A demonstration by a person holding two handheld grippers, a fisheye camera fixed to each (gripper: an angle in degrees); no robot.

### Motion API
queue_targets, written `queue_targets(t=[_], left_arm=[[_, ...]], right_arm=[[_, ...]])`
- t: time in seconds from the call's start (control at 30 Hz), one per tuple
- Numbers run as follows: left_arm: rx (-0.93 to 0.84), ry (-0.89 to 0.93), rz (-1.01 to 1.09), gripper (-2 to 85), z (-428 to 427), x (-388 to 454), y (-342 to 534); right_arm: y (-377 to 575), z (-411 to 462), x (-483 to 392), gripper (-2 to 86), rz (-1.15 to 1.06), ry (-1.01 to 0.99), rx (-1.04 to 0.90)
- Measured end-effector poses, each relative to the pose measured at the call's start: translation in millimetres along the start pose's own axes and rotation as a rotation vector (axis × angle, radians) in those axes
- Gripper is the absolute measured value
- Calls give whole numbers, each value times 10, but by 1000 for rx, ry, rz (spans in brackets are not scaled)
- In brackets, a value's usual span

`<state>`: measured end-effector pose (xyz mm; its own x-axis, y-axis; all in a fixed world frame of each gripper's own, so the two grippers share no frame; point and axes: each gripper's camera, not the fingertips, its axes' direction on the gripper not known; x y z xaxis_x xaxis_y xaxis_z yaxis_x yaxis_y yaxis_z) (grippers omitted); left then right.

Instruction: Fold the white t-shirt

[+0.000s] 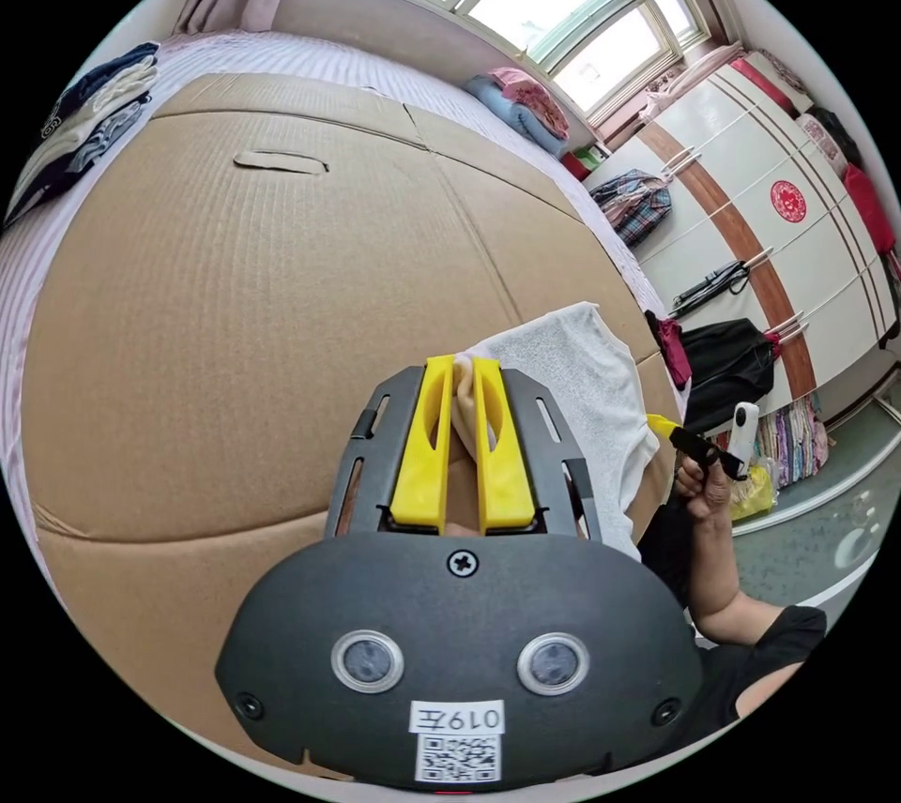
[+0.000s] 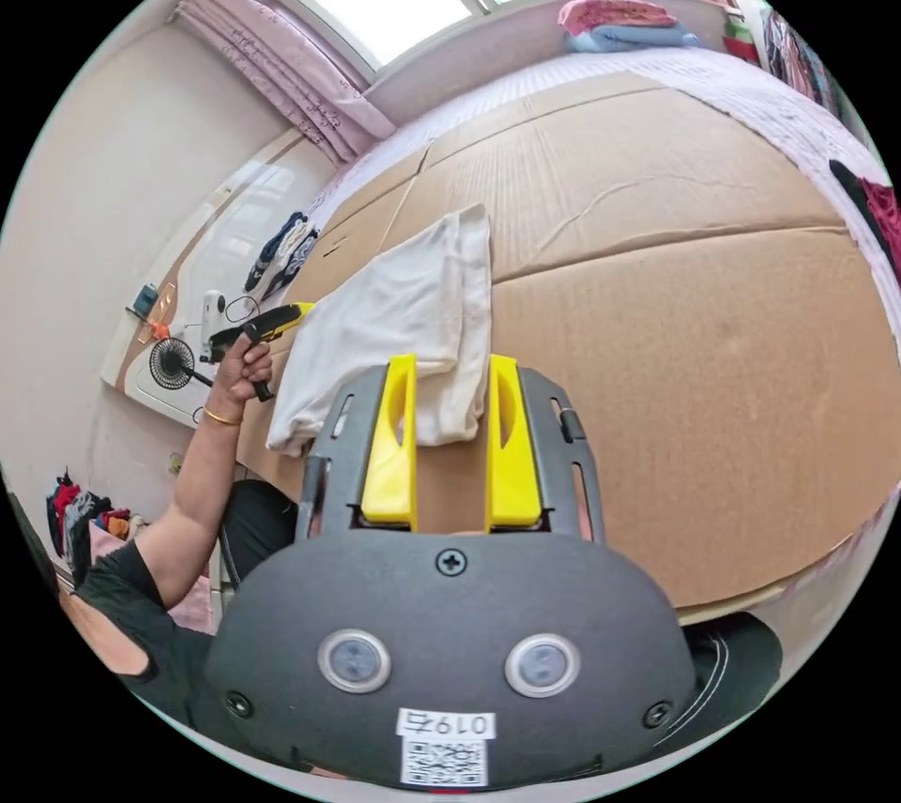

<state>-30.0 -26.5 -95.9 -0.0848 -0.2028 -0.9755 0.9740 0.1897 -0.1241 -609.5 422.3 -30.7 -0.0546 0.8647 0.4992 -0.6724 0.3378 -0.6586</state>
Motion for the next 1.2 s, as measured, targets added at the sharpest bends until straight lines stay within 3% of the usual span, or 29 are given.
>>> queue_targets(t=[0.6, 1.2], left_arm=[[-21, -17, -5, 9, 262, 202, 189], [-77, 16, -49, 9, 406, 985, 1130]], right_arm=[[-1347, -726, -307, 27, -100, 62, -119], [-3060, -477, -750, 12, -523, 258, -403]])
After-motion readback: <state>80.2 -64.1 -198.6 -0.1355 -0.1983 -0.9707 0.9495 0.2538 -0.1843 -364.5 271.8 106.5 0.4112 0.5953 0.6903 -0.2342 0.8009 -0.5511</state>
